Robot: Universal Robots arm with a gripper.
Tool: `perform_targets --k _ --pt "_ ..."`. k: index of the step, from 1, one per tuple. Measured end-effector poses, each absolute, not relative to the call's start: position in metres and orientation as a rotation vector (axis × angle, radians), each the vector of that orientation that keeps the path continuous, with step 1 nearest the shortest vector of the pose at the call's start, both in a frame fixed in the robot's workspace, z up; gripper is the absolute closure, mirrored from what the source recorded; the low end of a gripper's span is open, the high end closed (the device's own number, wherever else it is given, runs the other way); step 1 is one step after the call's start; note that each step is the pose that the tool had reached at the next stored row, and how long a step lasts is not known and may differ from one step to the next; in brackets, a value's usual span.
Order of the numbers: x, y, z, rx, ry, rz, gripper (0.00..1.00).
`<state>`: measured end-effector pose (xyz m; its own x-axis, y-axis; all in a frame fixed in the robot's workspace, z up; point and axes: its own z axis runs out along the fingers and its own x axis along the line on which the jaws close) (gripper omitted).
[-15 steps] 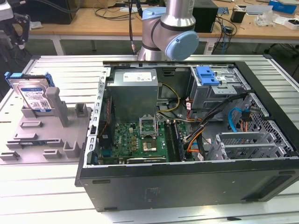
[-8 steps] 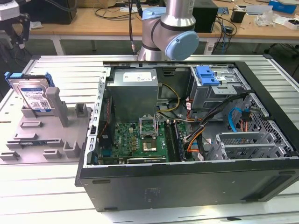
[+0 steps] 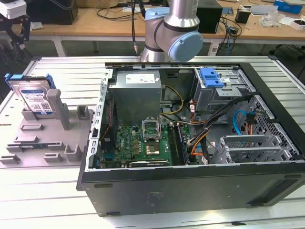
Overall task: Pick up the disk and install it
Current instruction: 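Pick up the disk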
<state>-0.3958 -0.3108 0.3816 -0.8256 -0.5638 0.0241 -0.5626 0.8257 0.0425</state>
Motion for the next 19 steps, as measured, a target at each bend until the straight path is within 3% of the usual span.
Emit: perform_targets --k 19 --pt "-0.3958 -0.3108 0.3812 1.423 -2.75 -0.04 0.58"
